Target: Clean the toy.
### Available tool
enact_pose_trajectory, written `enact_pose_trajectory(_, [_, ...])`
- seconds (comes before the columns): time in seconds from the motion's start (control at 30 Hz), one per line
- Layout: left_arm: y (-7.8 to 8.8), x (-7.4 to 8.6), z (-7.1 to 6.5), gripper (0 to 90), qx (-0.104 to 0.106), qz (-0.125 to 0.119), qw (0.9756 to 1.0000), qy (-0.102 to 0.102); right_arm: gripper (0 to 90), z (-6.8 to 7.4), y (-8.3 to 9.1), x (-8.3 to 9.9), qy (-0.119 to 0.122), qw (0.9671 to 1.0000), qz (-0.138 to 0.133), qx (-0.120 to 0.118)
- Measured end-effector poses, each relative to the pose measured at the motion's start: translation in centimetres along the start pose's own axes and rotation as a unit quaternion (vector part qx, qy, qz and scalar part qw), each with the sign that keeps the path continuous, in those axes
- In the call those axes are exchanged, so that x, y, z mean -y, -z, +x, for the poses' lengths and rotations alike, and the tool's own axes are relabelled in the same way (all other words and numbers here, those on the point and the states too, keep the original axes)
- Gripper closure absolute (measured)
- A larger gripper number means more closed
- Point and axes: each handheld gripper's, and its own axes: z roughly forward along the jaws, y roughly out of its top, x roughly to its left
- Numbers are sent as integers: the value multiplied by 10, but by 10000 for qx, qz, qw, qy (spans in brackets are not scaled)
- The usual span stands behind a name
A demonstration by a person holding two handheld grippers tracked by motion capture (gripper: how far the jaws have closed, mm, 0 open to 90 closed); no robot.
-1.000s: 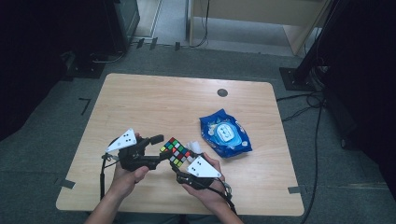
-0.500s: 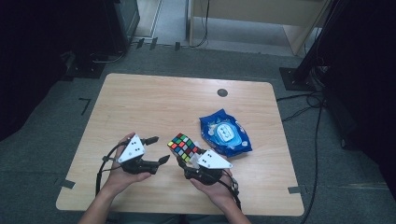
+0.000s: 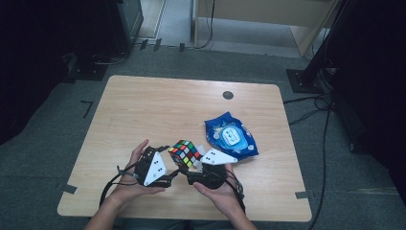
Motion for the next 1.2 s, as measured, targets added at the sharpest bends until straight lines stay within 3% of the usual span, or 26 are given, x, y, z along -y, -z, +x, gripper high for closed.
enact_pose_trajectory(0.3, [2,-4,-7,175,-144,-108,9996,-207,352,-2,-6,-2,-640,9969,434,-162])
enact_pose_trajectory(0.43, [0,-5,-14,218,-268,-76,9983,-513,352,-4,-7,-3,-951,9932,598,-309])
enact_pose_trajectory(0.5, [-1,-6,-16,247,-340,-67,9978,-560,351,-4,-8,-3,-988,9922,667,-351])
enact_pose_trajectory(0.57, [1,-4,-14,331,-426,-154,9976,-526,350,-5,-7,-3,-1057,9915,653,-377])
enact_pose_trajectory(0.63, [3,-5,-13,336,-384,-178,9979,-494,349,-7,-7,-3,-1205,9896,596,-511])
enact_pose_trajectory(0.83, [2,-4,-13,338,-405,-104,9978,-518,320,-12,-6,-2,-1284,9883,566,-606])
enact_pose_trajectory(1.1, [4,-1,-6,341,-201,-166,9994,-211,306,-20,1,-5,-1334,9882,363,-663])
enact_pose_trajectory(1.2, [4,-1,-7,341,-159,-159,9995,-240,301,-21,1,-4,-1371,9875,312,-711])
